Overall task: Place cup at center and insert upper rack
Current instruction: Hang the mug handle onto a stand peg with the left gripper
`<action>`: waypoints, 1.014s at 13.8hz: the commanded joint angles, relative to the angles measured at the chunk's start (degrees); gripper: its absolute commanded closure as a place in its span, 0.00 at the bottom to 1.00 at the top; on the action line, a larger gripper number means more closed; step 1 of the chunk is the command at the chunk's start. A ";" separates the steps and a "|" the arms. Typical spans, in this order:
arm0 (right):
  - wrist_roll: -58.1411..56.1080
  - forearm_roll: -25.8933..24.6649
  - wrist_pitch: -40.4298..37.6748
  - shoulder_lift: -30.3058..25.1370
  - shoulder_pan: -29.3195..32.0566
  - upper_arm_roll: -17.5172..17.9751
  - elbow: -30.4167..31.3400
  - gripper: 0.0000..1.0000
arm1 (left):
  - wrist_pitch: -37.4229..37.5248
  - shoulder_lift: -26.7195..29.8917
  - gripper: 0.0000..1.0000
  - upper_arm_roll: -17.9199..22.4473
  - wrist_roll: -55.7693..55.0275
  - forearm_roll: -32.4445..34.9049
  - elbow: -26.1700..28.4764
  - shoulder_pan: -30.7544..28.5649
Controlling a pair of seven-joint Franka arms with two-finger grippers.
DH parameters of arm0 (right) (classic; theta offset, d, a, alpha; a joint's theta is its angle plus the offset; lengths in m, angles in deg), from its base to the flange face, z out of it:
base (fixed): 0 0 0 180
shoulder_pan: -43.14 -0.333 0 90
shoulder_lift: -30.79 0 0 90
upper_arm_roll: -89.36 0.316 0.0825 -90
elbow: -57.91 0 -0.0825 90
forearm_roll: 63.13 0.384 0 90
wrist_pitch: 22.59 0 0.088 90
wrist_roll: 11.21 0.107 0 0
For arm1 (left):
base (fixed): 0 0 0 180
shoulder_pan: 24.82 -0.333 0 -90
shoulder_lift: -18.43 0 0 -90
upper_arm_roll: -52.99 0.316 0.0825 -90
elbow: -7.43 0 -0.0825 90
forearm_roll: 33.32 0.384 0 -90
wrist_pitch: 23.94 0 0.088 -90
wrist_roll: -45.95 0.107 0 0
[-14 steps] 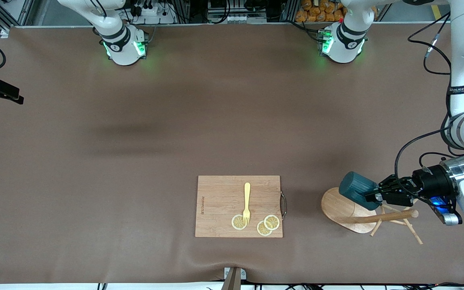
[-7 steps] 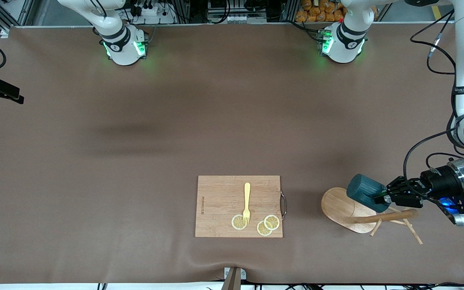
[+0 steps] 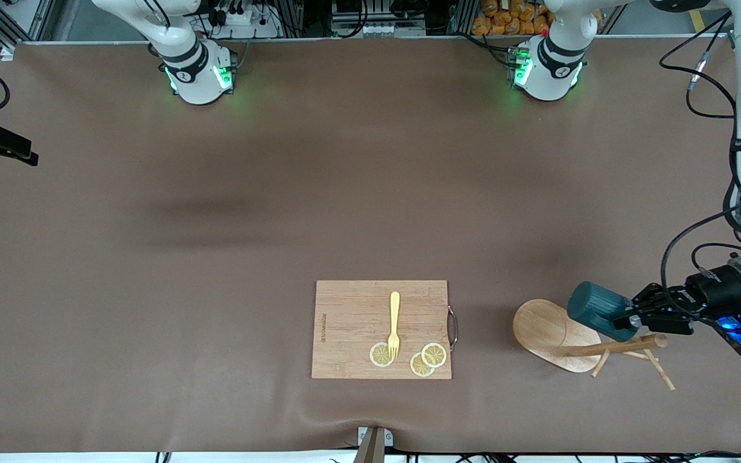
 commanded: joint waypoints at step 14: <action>0.59 -0.18 -0.44 -0.15 0.48 0.29 -0.03 0.00 | 0.44 -2.56 1.00 -0.24 4.09 -2.09 -0.85 -3.06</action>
